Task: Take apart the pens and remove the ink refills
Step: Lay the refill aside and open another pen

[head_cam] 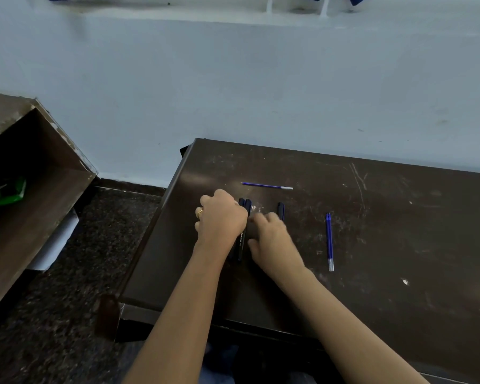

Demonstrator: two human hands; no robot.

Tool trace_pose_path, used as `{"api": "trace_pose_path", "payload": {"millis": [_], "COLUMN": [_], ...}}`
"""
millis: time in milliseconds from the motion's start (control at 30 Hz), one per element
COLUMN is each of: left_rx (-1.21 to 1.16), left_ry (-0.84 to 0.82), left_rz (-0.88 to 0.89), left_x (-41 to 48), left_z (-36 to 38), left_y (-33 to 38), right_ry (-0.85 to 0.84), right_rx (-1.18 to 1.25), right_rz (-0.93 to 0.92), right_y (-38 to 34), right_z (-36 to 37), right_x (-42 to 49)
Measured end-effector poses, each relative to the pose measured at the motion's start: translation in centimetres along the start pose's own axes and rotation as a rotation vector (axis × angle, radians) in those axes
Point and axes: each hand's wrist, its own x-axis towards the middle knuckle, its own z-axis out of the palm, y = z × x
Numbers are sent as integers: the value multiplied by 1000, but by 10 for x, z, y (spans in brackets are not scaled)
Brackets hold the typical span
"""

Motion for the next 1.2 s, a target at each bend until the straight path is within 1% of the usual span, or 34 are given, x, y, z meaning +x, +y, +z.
{"api": "trace_pose_path", "payload": {"millis": [67,133,200,467,600,667,700,833,900,1000,1067,1100,1200], "left_rx": [9,16,17,31,40,33,33,45,29,-6,-28,-28,21], "left_ry": [2,0,1,-16,-48,-69,-80,-108,-119,-96,-49,-32,-5], "left_rz": [1,-4,-4,-4,-4,-2,1,16,23,56,106,137,238], "left_x": [0,0,1,3,4,4,5,6,6,5,5,5,6], "left_z": [-1,-2,-2,-3,-2,-1,-1,1,2,2,2,1,3], "left_y": [0,0,-1,-3,-3,-4,-4,-2,-1,0,1,1,-3], "right_ry": [-90,-154,-179,-159,-137,-95,-63,49,41,-58,-118,-124,-31], "right_rx": [0,-2,-12,-69,-48,30,107,515,670,818,855,818,601], "right_rz": [-78,-90,-82,-7,39,80,112,239,258,294,316,305,252], "right_y": [-4,-5,-4,0,0,0,-1,-16,-28,-39,-39,-37,-26], "right_z": [9,14,16,15,15,14,12,-9,-21,-31,-31,-31,-34], "right_x": [-3,-5,-4,-1,-2,-2,-2,-2,-5,-11,-13,-12,-4]}}
